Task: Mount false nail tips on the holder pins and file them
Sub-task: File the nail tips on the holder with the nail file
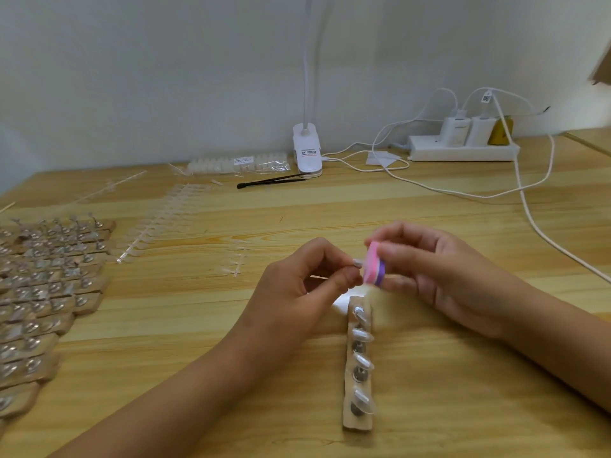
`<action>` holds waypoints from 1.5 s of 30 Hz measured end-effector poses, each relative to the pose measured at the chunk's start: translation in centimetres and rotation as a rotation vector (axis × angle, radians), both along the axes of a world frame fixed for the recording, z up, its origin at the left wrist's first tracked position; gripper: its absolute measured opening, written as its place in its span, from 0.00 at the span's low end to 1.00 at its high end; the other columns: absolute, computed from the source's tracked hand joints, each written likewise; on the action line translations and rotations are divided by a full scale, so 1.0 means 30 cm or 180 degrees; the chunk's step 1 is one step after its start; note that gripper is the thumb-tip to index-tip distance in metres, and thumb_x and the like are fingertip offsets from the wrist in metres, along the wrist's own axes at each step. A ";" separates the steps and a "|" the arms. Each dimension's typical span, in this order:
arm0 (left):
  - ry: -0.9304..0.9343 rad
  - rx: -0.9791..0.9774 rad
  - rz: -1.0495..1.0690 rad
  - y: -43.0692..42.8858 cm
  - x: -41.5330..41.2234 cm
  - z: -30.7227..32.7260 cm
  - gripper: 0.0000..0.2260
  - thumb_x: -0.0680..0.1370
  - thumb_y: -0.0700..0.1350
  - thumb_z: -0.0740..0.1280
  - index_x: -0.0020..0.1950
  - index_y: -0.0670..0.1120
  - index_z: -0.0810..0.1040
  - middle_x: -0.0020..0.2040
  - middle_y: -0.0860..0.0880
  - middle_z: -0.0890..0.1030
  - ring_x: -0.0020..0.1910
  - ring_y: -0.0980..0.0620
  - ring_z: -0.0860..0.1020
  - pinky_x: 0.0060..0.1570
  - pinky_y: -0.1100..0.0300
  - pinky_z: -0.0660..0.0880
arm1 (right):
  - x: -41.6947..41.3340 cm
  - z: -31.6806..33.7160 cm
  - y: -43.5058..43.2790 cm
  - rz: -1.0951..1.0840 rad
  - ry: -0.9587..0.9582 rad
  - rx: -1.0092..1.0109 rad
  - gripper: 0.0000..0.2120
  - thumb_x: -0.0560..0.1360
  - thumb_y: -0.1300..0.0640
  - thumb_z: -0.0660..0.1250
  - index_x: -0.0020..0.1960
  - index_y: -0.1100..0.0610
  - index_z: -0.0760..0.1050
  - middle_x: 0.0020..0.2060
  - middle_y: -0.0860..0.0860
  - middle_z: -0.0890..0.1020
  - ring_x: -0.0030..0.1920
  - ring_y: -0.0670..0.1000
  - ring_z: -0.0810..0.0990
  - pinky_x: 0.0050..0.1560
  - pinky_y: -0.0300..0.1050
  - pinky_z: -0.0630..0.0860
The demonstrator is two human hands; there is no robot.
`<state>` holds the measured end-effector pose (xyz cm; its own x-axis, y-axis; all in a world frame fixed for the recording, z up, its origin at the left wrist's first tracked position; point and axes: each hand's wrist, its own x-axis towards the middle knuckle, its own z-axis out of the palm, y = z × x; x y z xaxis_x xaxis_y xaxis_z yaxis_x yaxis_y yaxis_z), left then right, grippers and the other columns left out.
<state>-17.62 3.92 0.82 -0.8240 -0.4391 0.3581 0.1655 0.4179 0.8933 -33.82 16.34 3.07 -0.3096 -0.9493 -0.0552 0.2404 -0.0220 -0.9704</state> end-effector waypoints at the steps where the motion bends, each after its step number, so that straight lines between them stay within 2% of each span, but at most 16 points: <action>1: -0.0005 0.0024 -0.0008 -0.001 0.001 -0.001 0.07 0.77 0.43 0.70 0.44 0.56 0.79 0.43 0.54 0.84 0.47 0.55 0.83 0.50 0.62 0.79 | -0.005 0.001 -0.004 -0.0207 -0.0047 -0.0053 0.11 0.67 0.58 0.75 0.49 0.58 0.81 0.40 0.54 0.83 0.40 0.47 0.83 0.39 0.36 0.80; 3: -0.0021 0.0040 -0.0037 0.001 0.002 -0.002 0.07 0.78 0.43 0.70 0.44 0.56 0.79 0.44 0.53 0.85 0.48 0.55 0.84 0.51 0.61 0.79 | -0.020 0.007 0.001 -0.0346 -0.0134 -0.0073 0.11 0.67 0.57 0.74 0.48 0.58 0.81 0.39 0.53 0.82 0.38 0.46 0.83 0.38 0.36 0.80; 7: -0.0029 -0.0028 -0.0052 0.000 0.000 0.000 0.06 0.78 0.42 0.70 0.45 0.55 0.79 0.43 0.54 0.84 0.47 0.56 0.84 0.50 0.62 0.79 | -0.002 0.007 0.010 0.0198 -0.0107 -0.0039 0.09 0.67 0.58 0.75 0.47 0.58 0.83 0.40 0.53 0.83 0.39 0.47 0.84 0.38 0.35 0.80; 11: -0.0078 -0.0038 -0.0079 0.001 0.000 -0.002 0.03 0.77 0.47 0.70 0.46 0.56 0.79 0.44 0.55 0.84 0.49 0.54 0.84 0.51 0.58 0.80 | -0.018 0.001 -0.006 -0.0459 -0.0190 -0.0076 0.13 0.66 0.58 0.73 0.50 0.59 0.80 0.39 0.53 0.83 0.39 0.46 0.83 0.39 0.36 0.80; 16: -0.0065 -0.0035 -0.0053 0.001 -0.001 -0.001 0.04 0.76 0.45 0.69 0.45 0.55 0.79 0.43 0.55 0.84 0.47 0.56 0.83 0.50 0.60 0.80 | -0.006 0.006 0.009 0.0216 -0.0071 -0.0031 0.09 0.67 0.57 0.75 0.47 0.56 0.84 0.41 0.53 0.83 0.40 0.46 0.84 0.39 0.36 0.80; 20: -0.0099 -0.0069 -0.0092 0.001 0.001 0.000 0.06 0.78 0.43 0.69 0.46 0.55 0.79 0.44 0.55 0.84 0.49 0.55 0.83 0.52 0.59 0.80 | -0.025 0.000 -0.007 -0.0472 -0.0174 -0.0081 0.12 0.67 0.58 0.73 0.49 0.59 0.81 0.40 0.53 0.83 0.40 0.46 0.83 0.40 0.36 0.80; 25: -0.0093 -0.0102 -0.0054 0.001 0.000 0.003 0.06 0.77 0.42 0.70 0.45 0.54 0.79 0.43 0.55 0.84 0.48 0.56 0.83 0.49 0.63 0.79 | -0.015 0.009 0.013 0.0252 0.0011 -0.0034 0.08 0.68 0.56 0.74 0.47 0.55 0.84 0.41 0.52 0.83 0.40 0.46 0.84 0.39 0.36 0.80; 30: -0.0065 -0.0096 -0.0053 0.002 -0.003 -0.001 0.07 0.77 0.43 0.72 0.44 0.55 0.79 0.43 0.56 0.82 0.47 0.57 0.82 0.48 0.66 0.77 | -0.042 -0.002 -0.002 -0.0595 -0.0288 -0.0192 0.12 0.68 0.59 0.71 0.51 0.59 0.80 0.41 0.54 0.83 0.40 0.46 0.83 0.40 0.37 0.80; 33: -0.0015 0.0029 -0.0029 -0.001 -0.005 -0.001 0.06 0.77 0.44 0.72 0.45 0.55 0.80 0.43 0.57 0.82 0.46 0.58 0.81 0.48 0.67 0.75 | -0.040 0.005 0.003 -0.0303 -0.0184 -0.0258 0.09 0.70 0.58 0.72 0.50 0.56 0.83 0.41 0.52 0.84 0.41 0.46 0.83 0.41 0.37 0.80; 35: 0.0006 0.0050 -0.0039 -0.003 -0.006 -0.002 0.05 0.77 0.44 0.72 0.46 0.54 0.81 0.44 0.57 0.82 0.47 0.57 0.81 0.48 0.67 0.75 | -0.030 0.003 0.004 -0.0101 -0.0086 -0.0260 0.10 0.69 0.56 0.73 0.50 0.54 0.84 0.42 0.52 0.84 0.42 0.46 0.84 0.41 0.37 0.80; 42: 0.0019 0.0140 -0.0003 -0.004 -0.001 0.003 0.02 0.74 0.48 0.72 0.45 0.52 0.81 0.44 0.54 0.84 0.47 0.54 0.83 0.49 0.64 0.77 | -0.011 -0.001 0.014 0.0346 0.0187 -0.0226 0.09 0.69 0.56 0.73 0.48 0.53 0.83 0.45 0.55 0.85 0.47 0.49 0.85 0.44 0.41 0.81; 45: 0.0015 0.0142 -0.0028 -0.005 -0.002 0.003 0.02 0.73 0.47 0.72 0.44 0.51 0.80 0.43 0.55 0.83 0.45 0.55 0.82 0.48 0.64 0.77 | -0.010 -0.006 0.008 0.0079 0.0191 -0.0271 0.10 0.67 0.55 0.74 0.48 0.53 0.83 0.43 0.54 0.84 0.46 0.49 0.85 0.45 0.41 0.81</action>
